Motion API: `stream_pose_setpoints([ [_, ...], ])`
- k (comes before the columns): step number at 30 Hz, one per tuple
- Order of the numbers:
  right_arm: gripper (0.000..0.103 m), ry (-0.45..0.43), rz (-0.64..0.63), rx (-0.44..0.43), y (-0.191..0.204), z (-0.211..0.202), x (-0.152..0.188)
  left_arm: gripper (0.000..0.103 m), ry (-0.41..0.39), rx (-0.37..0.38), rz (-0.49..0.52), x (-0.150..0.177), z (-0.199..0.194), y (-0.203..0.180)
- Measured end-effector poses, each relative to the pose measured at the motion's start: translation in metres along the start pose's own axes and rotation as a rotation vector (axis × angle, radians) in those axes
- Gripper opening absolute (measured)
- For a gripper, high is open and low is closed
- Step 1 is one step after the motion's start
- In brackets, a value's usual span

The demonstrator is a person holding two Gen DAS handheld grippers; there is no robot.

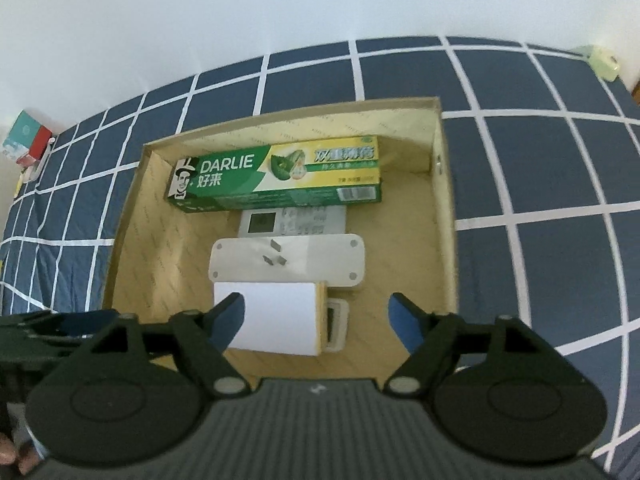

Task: Organize objects
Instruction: 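Open the right gripper and lift it away from the box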

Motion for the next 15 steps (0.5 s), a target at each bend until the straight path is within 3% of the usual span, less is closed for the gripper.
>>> stream_pose_setpoints([
  [15, 0.103, -0.022, -0.022, 0.021, -0.014, -0.040, 0.013, 0.103, -0.055, -0.112, 0.015, 0.004, -0.042, -0.003],
])
Point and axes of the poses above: each gripper's, at about its wrist camera, not at the fingertips, and z roughly the way its jaws point, y to its left, x to its underside, the point moved 7 cm from there along z, roughly the way its jaws point, and after that the axes turned 10 degrees about z, right-handed, at the moved point
